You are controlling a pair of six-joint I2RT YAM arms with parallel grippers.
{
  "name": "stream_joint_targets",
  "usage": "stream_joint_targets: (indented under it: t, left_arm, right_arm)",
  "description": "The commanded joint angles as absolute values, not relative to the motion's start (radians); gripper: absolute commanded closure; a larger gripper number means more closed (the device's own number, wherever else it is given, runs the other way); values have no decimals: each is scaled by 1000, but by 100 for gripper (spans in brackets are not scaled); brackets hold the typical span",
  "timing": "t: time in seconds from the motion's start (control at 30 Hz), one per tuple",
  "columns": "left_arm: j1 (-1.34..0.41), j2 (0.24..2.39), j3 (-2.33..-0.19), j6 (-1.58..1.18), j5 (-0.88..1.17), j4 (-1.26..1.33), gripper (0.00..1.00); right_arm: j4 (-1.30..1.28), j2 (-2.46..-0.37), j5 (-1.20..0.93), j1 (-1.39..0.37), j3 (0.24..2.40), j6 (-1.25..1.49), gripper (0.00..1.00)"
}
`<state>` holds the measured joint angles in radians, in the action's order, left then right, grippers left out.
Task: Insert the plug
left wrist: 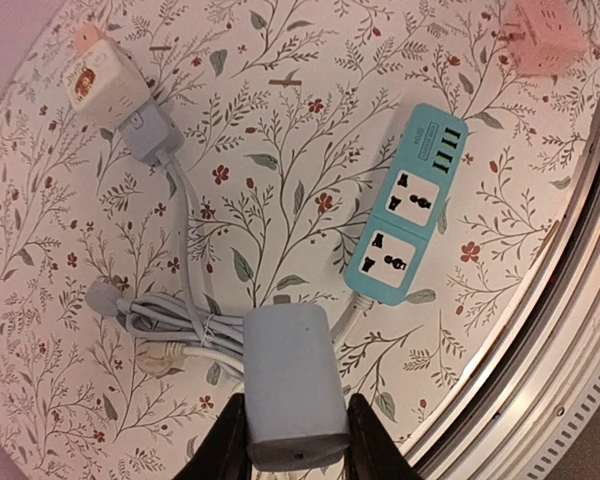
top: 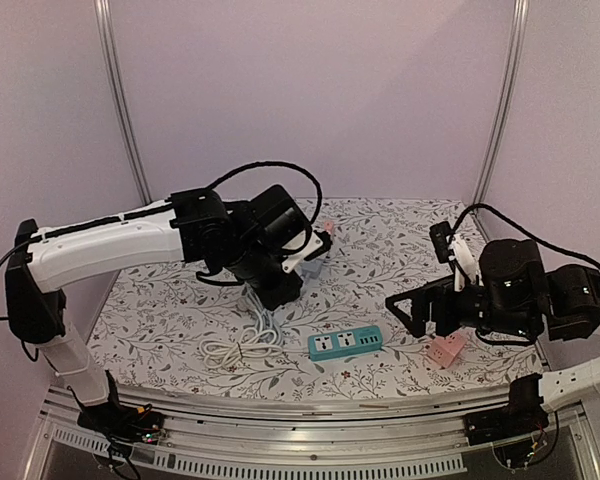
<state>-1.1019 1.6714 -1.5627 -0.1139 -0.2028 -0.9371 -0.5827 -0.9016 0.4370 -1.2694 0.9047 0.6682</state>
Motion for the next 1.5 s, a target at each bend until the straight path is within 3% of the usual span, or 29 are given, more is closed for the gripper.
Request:
stream_joint_targets:
  t: [0.0, 0.5, 1.0, 1.47]
  left_arm:
    - [-1123, 1772, -1672, -48, -154, -1080, 100]
    - [-1132, 2187, -2171, 145, -66, -1493, 100]
    - [-1120, 2298, -2236, 237, 12, -1565, 100]
    - [-1102, 2287, -2148, 209, 3, -1577, 100]
  right_arm:
    - [-804, -793, 471, -1293, 970, 701, 1]
    - [-968, -720, 693, -1296, 983, 673, 1]
    - [-970, -750, 717, -1295, 976, 643, 1]
    - [-966, -748, 725, -1295, 968, 635, 1]
